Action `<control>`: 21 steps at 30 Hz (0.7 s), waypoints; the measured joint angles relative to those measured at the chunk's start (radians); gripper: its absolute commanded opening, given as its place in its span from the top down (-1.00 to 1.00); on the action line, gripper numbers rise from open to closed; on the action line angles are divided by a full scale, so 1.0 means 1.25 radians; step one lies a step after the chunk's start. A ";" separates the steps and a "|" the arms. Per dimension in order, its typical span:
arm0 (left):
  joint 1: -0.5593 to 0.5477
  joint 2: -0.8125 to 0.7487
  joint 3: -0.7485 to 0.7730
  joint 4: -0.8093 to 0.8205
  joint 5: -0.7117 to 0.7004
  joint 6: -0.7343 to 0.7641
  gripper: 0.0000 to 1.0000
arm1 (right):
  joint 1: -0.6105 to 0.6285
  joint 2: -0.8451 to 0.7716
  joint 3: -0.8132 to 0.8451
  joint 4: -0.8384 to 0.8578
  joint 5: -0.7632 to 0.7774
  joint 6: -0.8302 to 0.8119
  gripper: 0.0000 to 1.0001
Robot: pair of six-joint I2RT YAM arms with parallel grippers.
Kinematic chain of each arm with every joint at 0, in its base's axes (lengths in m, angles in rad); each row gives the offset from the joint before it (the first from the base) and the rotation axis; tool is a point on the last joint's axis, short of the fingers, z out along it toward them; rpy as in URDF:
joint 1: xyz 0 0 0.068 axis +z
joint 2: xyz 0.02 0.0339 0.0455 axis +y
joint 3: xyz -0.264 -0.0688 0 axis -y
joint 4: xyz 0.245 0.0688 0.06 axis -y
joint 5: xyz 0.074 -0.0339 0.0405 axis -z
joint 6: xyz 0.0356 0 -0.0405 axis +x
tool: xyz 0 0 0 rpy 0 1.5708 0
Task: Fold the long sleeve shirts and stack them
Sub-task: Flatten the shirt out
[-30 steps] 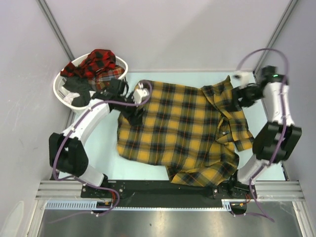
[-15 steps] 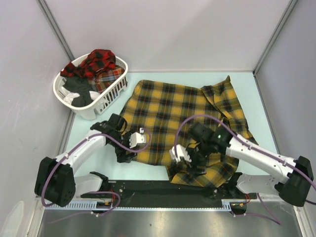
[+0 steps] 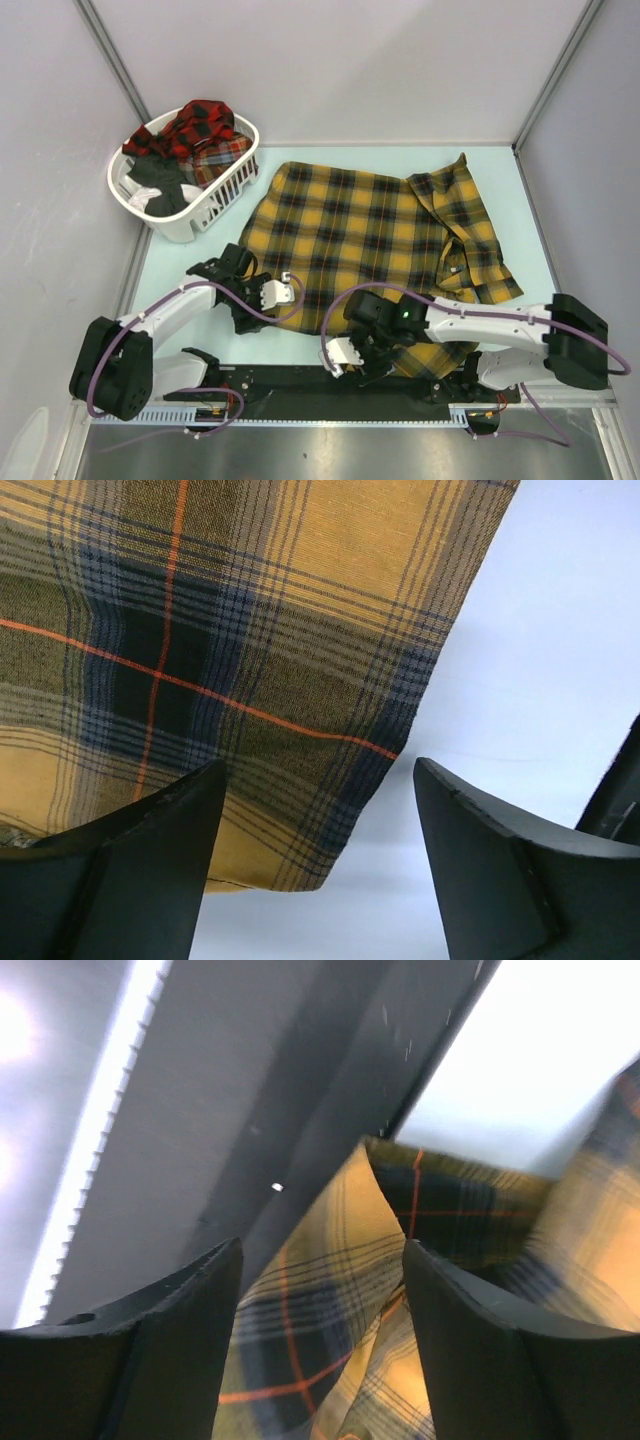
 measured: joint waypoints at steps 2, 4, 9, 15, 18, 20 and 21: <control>0.001 0.000 -0.007 0.011 -0.005 -0.004 -0.38 | 0.002 0.031 -0.028 0.033 0.035 0.001 0.33; 0.005 0.001 -0.010 0.020 -0.009 -0.006 0.03 | 0.004 0.051 -0.044 0.043 0.066 0.003 1.00; 0.015 0.014 -0.009 0.034 -0.010 -0.018 0.71 | -0.007 0.027 -0.004 -0.007 0.088 0.015 1.00; 0.018 0.036 0.048 0.022 -0.004 -0.054 1.00 | -0.163 -0.168 0.143 -0.113 -0.008 -0.030 1.00; 0.018 0.072 0.123 0.024 0.001 -0.088 1.00 | -0.386 -0.184 0.185 -0.145 -0.068 -0.098 1.00; 0.020 0.105 0.183 0.027 0.005 -0.117 1.00 | -0.539 -0.146 0.207 -0.176 -0.098 -0.160 1.00; 0.022 0.122 0.215 0.029 0.008 -0.132 1.00 | -0.607 -0.111 0.222 -0.195 -0.115 -0.190 1.00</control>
